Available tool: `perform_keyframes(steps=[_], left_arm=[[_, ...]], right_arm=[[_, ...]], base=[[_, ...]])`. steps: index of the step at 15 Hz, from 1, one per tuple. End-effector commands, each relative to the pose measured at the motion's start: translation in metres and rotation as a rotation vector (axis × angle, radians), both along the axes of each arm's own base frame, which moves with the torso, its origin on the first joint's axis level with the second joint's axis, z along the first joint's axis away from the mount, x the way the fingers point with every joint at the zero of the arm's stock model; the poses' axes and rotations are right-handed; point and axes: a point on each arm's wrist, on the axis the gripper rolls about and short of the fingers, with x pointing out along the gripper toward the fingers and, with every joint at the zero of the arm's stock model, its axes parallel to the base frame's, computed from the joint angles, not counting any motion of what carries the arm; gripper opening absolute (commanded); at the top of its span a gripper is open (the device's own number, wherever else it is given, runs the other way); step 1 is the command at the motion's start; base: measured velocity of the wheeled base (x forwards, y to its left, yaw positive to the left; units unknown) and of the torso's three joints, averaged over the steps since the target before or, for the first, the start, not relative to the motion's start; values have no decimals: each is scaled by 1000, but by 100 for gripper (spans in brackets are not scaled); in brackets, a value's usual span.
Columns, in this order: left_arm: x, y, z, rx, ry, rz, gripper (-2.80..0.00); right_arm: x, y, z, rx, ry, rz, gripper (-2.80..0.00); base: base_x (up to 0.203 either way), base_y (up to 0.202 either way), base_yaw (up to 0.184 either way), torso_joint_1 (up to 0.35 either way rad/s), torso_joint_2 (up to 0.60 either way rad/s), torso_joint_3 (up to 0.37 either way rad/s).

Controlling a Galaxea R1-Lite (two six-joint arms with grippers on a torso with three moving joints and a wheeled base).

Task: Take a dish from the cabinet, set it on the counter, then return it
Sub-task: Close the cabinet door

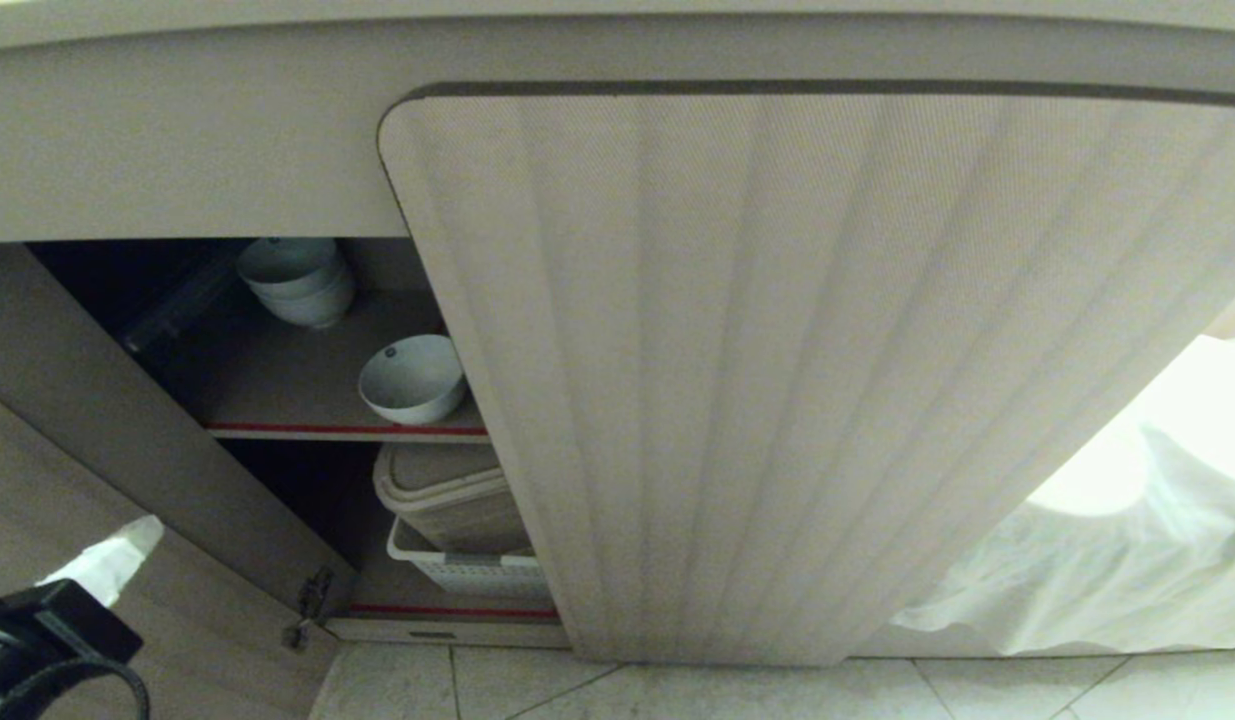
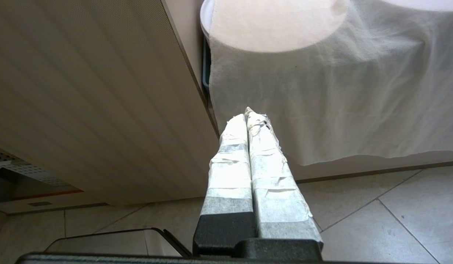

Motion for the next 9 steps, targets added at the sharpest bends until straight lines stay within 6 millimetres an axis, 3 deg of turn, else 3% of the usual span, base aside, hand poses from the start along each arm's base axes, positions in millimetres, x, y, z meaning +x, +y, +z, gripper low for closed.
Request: perform_keyframes(steps=[1, 6, 9], left_arm=[[-10, 0, -2, 28, -27, -9, -280], [-39, 1, -15, 91, -38, -64, -280], [-65, 4, -26, 218, -57, -89, -280]], right_arm=[[0, 0, 0, 1, -1, 0, -280], [0, 0, 0, 1, -1, 0, -280], [0, 0, 0, 1, -1, 0, -280]], base=[[0, 0, 0, 0, 0, 0], [0, 0, 0, 0, 0, 0], [0, 0, 0, 0, 0, 0]])
